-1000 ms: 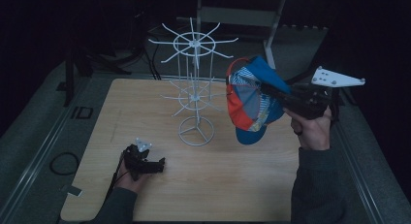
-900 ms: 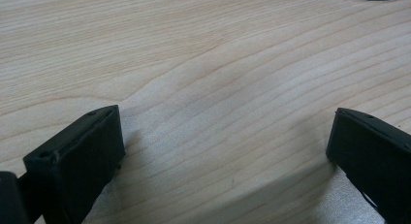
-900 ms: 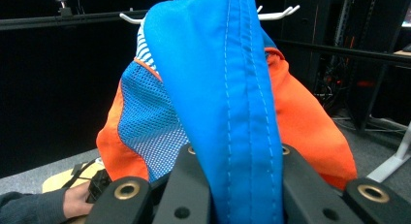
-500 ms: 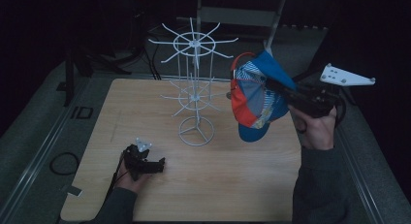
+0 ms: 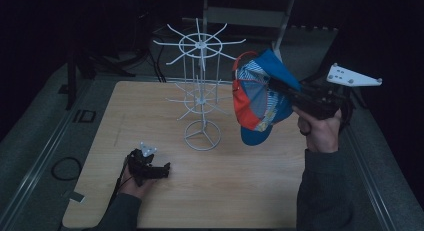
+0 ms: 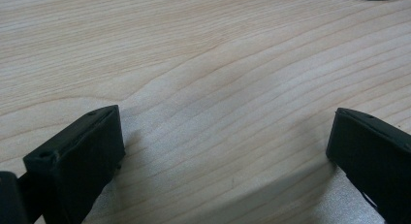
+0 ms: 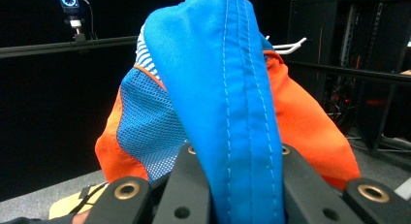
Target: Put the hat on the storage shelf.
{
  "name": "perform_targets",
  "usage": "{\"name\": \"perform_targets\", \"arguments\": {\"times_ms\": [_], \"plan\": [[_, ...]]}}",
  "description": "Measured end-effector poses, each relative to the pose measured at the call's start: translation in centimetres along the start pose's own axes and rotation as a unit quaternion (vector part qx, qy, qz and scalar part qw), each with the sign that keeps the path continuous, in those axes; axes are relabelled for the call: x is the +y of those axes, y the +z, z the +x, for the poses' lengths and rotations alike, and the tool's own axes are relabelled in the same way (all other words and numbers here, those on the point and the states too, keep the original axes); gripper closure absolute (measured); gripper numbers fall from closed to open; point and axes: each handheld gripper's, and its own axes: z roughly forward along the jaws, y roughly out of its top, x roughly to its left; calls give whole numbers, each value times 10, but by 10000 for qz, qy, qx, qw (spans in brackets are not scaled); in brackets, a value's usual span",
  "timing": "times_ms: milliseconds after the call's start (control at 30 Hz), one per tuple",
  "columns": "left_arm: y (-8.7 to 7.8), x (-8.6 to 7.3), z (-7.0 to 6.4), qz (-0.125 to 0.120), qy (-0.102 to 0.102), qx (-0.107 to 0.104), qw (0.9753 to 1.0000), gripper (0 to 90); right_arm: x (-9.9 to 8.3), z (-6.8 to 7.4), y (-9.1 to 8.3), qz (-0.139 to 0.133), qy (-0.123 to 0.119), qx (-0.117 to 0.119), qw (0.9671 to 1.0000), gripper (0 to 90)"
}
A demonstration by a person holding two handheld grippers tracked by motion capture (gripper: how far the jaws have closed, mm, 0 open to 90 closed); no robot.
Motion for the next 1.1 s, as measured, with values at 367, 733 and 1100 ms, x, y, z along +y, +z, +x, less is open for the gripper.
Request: {"name": "perform_targets", "arguments": {"times_ms": [367,733,1100], "plan": [[0,0,0,2,1,1,10000,1,-8,-3,29,202,104,90,9997,865],[0,0,0,-2,-5,-9,10000,1,-24,-2,60,610,169,126,9979,852],[0,0,0,10,4,-4,10000,1,-26,4,61,809,-152,-52,9966,500]]}}
